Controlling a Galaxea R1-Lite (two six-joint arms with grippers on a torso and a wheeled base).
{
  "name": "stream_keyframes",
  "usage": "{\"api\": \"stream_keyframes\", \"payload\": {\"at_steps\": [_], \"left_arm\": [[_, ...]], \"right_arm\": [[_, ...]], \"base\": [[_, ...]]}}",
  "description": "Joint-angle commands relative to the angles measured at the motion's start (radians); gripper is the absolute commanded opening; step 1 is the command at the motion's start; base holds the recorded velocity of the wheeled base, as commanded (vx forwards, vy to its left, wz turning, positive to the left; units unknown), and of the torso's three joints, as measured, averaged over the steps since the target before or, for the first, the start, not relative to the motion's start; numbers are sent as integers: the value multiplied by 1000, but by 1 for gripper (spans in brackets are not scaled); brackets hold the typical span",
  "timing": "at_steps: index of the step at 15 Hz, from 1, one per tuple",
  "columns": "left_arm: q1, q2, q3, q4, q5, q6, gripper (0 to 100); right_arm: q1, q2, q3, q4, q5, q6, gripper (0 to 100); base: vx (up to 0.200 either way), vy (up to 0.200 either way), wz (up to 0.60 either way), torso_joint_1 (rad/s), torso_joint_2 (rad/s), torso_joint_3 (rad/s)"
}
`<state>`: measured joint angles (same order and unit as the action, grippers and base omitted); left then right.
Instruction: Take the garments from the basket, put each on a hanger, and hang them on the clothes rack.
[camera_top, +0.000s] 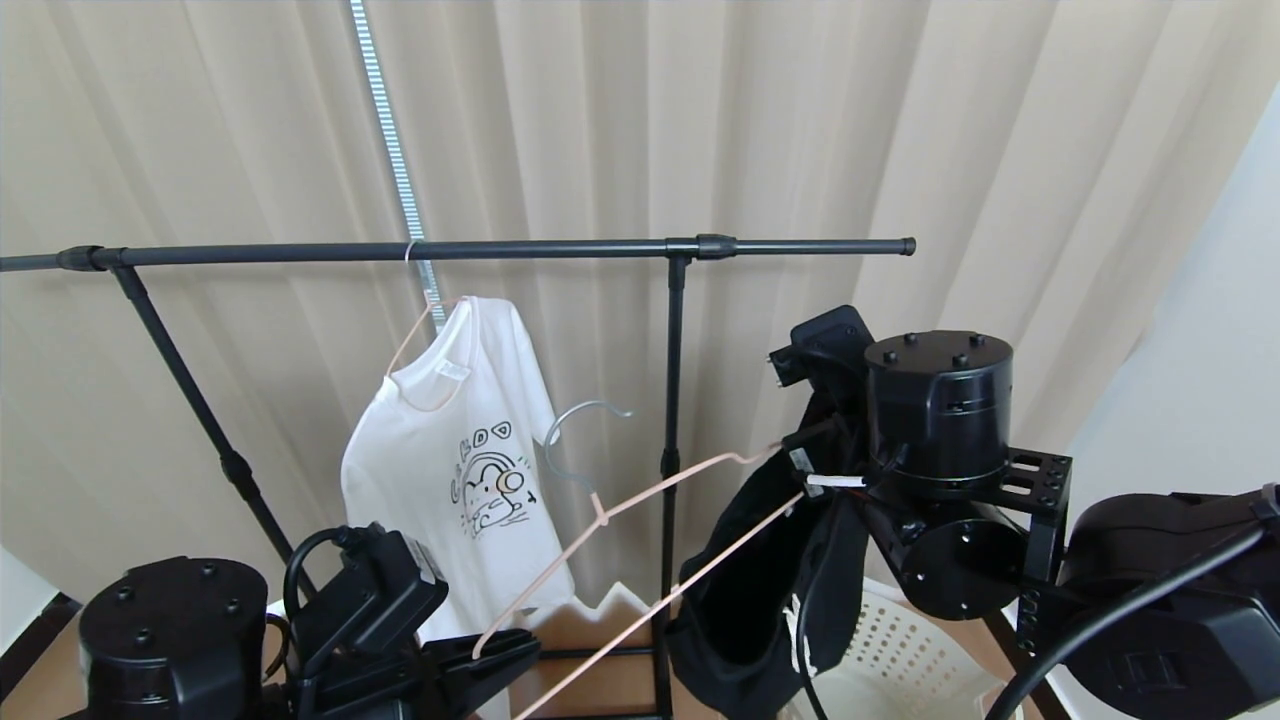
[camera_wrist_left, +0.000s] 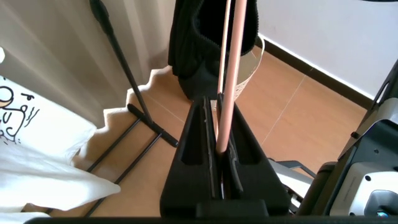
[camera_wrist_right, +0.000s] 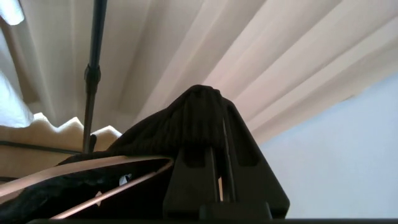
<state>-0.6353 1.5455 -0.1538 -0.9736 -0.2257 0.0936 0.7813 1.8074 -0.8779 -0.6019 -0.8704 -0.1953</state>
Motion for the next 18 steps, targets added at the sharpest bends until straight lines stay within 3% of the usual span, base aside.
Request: {"api": "stream_keyframes", "payload": {"at_steps": [1, 4, 16, 18], "left_arm": [[0, 8, 2, -10, 0, 0, 0], [0, 10, 0, -16, 31, -2, 0], [0, 42, 0, -50, 32, -2, 0], [0, 51, 0, -68, 32, -2, 0]], "right_arm": [[27, 0, 4, 1, -4, 1, 0], [53, 0, 13, 1, -24, 1, 0], [211, -25, 25, -10, -24, 11, 0], [239, -22, 13, -10, -25, 54, 0]], "base": [[0, 0, 0, 0, 0, 0], [0, 0, 0, 0, 0, 0], [0, 0, 0, 0, 0, 0], [0, 0, 0, 0, 0, 0]]}}
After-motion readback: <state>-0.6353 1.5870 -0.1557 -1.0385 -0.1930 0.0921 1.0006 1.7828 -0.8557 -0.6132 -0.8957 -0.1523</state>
